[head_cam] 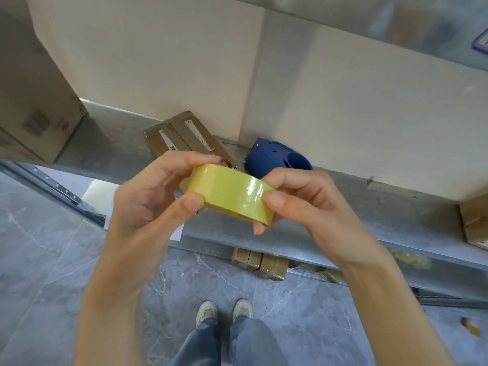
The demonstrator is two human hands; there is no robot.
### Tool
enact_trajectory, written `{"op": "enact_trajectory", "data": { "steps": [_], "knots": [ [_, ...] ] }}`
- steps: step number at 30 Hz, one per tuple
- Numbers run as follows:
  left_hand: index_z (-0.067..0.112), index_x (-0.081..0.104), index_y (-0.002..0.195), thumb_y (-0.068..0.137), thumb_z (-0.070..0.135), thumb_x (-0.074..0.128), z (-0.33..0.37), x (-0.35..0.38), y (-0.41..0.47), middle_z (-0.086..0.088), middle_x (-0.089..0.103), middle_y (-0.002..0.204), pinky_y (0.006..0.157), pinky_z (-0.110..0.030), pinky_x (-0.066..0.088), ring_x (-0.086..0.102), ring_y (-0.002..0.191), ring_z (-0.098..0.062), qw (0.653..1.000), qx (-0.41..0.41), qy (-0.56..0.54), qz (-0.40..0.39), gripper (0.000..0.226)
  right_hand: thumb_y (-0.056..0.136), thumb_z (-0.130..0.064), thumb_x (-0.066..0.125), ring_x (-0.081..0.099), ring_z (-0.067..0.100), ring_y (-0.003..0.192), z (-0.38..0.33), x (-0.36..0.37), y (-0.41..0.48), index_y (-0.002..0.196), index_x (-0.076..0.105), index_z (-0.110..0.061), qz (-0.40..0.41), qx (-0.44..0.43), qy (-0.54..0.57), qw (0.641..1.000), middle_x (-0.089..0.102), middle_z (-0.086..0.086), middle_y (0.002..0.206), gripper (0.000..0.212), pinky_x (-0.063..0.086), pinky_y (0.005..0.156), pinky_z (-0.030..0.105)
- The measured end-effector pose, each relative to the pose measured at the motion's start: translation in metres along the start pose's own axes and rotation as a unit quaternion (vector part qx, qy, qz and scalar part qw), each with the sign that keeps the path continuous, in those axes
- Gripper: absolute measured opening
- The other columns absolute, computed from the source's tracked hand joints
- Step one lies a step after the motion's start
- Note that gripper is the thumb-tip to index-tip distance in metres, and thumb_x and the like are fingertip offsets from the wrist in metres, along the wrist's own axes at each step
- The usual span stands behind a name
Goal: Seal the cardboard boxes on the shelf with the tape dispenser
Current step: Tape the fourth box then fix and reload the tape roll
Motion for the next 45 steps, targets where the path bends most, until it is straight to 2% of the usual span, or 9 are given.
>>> {"op": "enact_trajectory", "data": {
  "steps": [3,9,13,20,23,27,31,34,45],
  "knots": [
    [0.035,0.069,0.116,0.089,0.049,0.067,0.004,0.0,0.0,0.006,0.065,0.109,0.082,-0.045,0.049,0.058,0.103,-0.021,1.0,0.005,0.013,-0.002,0.03,0.091,-0.022,0.054,0.063,0.012,0.069,0.0,0.001,0.001,0.083,0.067,-0.013,0.002,-0.003,0.003,1.0,0.066,0.001,0.07,0.018,0.051,0.068,0.037],
    [0.031,0.068,0.117,0.091,0.04,0.066,0.009,0.003,0.0,0.007,0.064,0.111,0.081,-0.022,0.048,0.059,0.106,-0.017,0.999,0.011,0.045,-0.023,0.028,0.089,-0.023,0.056,0.061,0.012,0.064,0.004,0.003,0.001,0.078,0.063,-0.007,0.007,0.004,0.011,1.0,0.064,0.003,0.066,0.021,0.051,0.068,0.032],
    [0.017,0.063,0.118,0.091,0.036,0.065,0.011,0.005,0.001,0.006,0.063,0.111,0.084,-0.018,0.048,0.059,0.107,-0.017,0.997,0.019,0.067,-0.032,0.033,0.088,-0.024,0.057,0.06,0.013,0.062,0.005,0.003,0.002,0.073,0.062,-0.006,0.016,0.005,0.008,1.0,0.063,0.004,0.064,0.025,0.05,0.066,0.031],
    [0.017,0.064,0.117,0.09,0.026,0.065,0.009,0.004,0.001,0.004,0.062,0.11,0.084,-0.018,0.047,0.059,0.107,-0.018,0.996,0.013,0.081,-0.032,0.029,0.089,-0.025,0.055,0.059,0.015,0.066,0.005,0.004,0.002,0.075,0.063,-0.006,0.013,0.007,-0.012,1.0,0.064,0.003,0.066,0.025,0.048,0.067,0.035],
    [0.02,0.064,0.12,0.094,0.036,0.062,0.006,0.004,0.001,0.003,0.062,0.111,0.085,-0.025,0.049,0.059,0.107,-0.019,0.997,0.007,0.071,-0.025,0.03,0.091,-0.022,0.052,0.063,0.013,0.07,0.004,0.005,0.0,0.085,0.067,-0.012,-0.005,0.012,0.002,1.0,0.068,-0.002,0.071,0.019,0.052,0.07,0.033],
    [0.025,0.064,0.123,0.095,0.045,0.06,0.0,0.003,0.001,-0.002,0.064,0.112,0.088,-0.049,0.052,0.06,0.107,-0.025,0.998,-0.009,0.062,-0.02,0.035,0.092,-0.023,0.05,0.064,0.014,0.071,0.004,0.005,0.0,0.088,0.068,-0.014,-0.006,0.019,0.007,1.0,0.07,-0.002,0.073,0.02,0.055,0.07,0.03],
    [0.024,0.064,0.122,0.095,0.042,0.06,0.002,0.005,0.003,0.003,0.063,0.113,0.084,-0.037,0.054,0.059,0.108,-0.02,0.998,-0.004,0.067,-0.021,0.033,0.092,-0.023,0.05,0.062,0.01,0.066,0.002,0.005,0.001,0.081,0.067,-0.013,0.022,0.008,-0.003,1.0,0.067,-0.004,0.067,0.023,0.053,0.066,0.025],
    [0.021,0.062,0.122,0.095,0.041,0.06,0.003,0.006,0.004,0.007,0.063,0.112,0.084,-0.031,0.052,0.059,0.108,-0.017,0.997,0.003,0.078,-0.02,0.034,0.092,-0.025,0.05,0.06,0.011,0.063,0.0,0.004,0.002,0.079,0.064,-0.01,0.038,-0.007,-0.018,0.999,0.064,-0.004,0.064,0.024,0.052,0.064,0.028],
    [0.019,0.064,0.122,0.094,0.044,0.062,0.004,0.006,0.004,-0.004,0.062,0.111,0.08,-0.061,0.052,0.058,0.104,-0.029,0.998,0.011,0.056,-0.006,0.038,0.095,-0.02,0.044,0.061,0.008,0.069,-0.006,0.004,-0.001,0.091,0.065,-0.015,0.02,-0.031,-0.031,0.999,0.064,-0.008,0.07,0.022,0.052,0.066,0.029]
  ]
}}
Point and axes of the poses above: each hand's wrist, its own y-axis towards the middle knuckle, its own x-axis out of the palm, z = x × y, the point moved 6 cm from there along y, towards the middle knuckle
